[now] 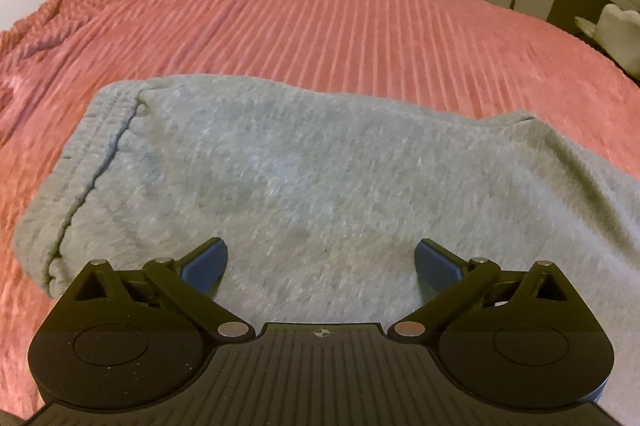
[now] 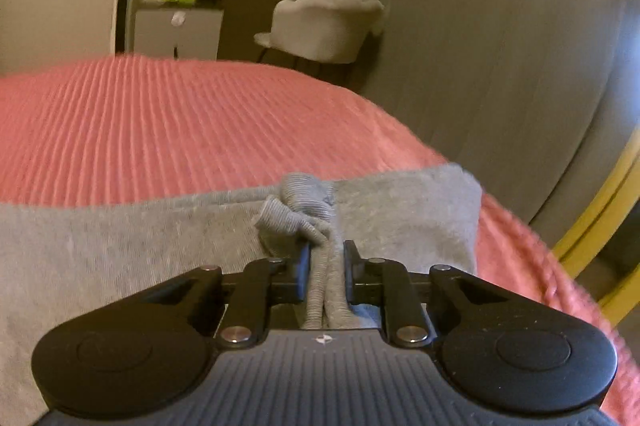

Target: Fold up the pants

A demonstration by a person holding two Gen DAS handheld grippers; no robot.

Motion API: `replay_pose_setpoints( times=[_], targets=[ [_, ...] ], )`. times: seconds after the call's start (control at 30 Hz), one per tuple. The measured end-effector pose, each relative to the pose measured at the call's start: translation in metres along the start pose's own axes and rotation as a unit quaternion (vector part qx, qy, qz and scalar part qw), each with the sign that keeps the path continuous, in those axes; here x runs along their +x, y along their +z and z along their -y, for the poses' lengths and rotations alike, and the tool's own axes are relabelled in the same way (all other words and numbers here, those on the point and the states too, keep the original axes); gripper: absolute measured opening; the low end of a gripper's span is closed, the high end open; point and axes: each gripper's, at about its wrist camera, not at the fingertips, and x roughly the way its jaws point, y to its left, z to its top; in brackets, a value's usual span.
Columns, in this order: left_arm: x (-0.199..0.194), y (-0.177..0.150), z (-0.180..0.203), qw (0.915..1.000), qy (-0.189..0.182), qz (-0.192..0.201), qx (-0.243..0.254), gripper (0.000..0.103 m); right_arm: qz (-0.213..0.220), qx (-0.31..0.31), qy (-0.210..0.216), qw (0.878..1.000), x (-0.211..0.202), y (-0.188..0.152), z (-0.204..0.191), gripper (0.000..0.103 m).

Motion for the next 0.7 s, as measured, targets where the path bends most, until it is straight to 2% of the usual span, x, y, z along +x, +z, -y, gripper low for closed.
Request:
replay_pose_setpoints(
  times=[0.07,0.13,0.23,0.33,0.4,0.47,0.53,0.63,0.7],
  targets=[
    [0.002,0.001,0.001,1.0,0.0,0.0,0.005,0.103,0.011,-0.04,-0.018,0.999,0.0,-0.001,-0.016,0.034],
    [0.003,0.001,0.002,1.0,0.0,0.0,0.008,0.103,0.015,-0.069,-0.02,0.997,0.004,-0.002,-0.027,0.047],
    [0.004,0.001,0.001,1.0,-0.003,-0.001,0.006,0.103,0.017,-0.089,-0.025,0.996,0.006,-0.003,-0.036,0.047],
    [0.004,0.001,0.002,1.0,-0.003,-0.002,0.006,0.103,0.005,-0.066,-0.017,0.998,0.009,0.005,-0.029,0.047],
    [0.004,0.002,0.002,1.0,-0.003,-0.002,0.006,0.103,-0.004,-0.051,-0.013,0.999,0.011,0.008,-0.024,0.042],
    [0.005,0.002,0.002,1.0,-0.004,-0.002,0.007,0.103,-0.016,-0.055,-0.004,0.998,0.019,0.01,-0.025,0.025],
    [0.006,0.002,0.002,1.0,-0.004,-0.001,0.008,0.103,-0.019,-0.044,-0.003,0.999,0.02,0.013,-0.022,0.017],
    [0.006,0.003,0.001,1.0,-0.006,-0.001,0.006,0.103,-0.009,0.041,0.02,0.999,0.002,0.021,0.005,0.013],
    [0.006,0.003,0.0,1.0,-0.008,-0.001,0.004,0.103,0.02,0.072,0.025,0.997,-0.022,0.027,0.02,0.012]
  ],
)
